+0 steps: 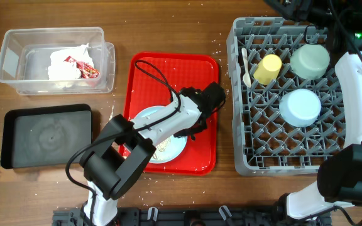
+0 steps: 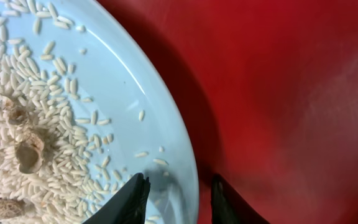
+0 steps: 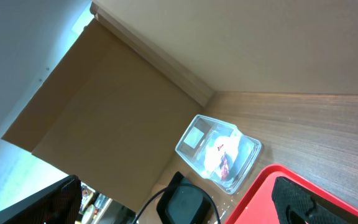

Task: Sort waste into correct bins and load items into the dishwasher rack
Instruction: 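Grasp the white plate on the red tray with the left gripper, then tip the plate over the black tray to dump the scraps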

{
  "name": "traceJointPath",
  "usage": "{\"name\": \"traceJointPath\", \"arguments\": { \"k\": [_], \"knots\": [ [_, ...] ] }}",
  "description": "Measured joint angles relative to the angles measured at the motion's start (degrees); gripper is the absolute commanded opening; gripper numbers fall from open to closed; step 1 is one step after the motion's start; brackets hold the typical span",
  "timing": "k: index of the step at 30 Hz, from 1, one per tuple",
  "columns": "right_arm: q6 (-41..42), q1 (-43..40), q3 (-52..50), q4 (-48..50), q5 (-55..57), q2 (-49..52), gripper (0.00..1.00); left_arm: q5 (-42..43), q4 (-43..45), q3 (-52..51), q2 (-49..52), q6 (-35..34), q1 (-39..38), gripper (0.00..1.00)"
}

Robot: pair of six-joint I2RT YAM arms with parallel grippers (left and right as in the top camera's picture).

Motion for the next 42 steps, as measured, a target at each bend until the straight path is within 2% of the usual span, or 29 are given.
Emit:
{"name": "traceJointPath", "arguments": {
  "k": [3,4,6,11,19,24,35,42],
  "knots": [
    [0.0,0.0,0.0,0.0,0.2,0.0,1.0,-0.2,0.3,0.0,0.4,-0.2,0.0,0.16],
    [0.0,0.0,0.0,0.0,0.2,0.0,1.0,-0.2,0.3,0.0,0.4,-0.2,0.0,0.09],
    [0.0,0.0,0.0,0.0,0.4,0.0,1.0,-0.3,0.4,0.1,0.4,-0.4,0.0,0.04],
    [0.2,0.0,0.0,0.0,0.4,0.0,1.0,-1.5,-1.5,0.7,0.4,-0.4,-0.2,0.04],
    [0.2,0.0,0.0,0.0,0.4,0.0,1.0,-7.2,-12.2,7.1,1.0,-0.4,-0.2,0.04],
    [0.2,0.0,0.0,0.0,0.4,0.0,1.0,-9.3,-14.2,10.2,1.1,0.1,-0.2,0.04],
    [0.2,0.0,0.0,0.0,0.4,0.0,1.0,-15.2,-25.6,16.2,1.2,0.1,0.1,0.04],
    [0.2,0.0,0.0,0.0,0.4,0.0,1.0,-17.8,-30.5,19.5,0.7,0.1,9.6,0.04]
  ]
}}
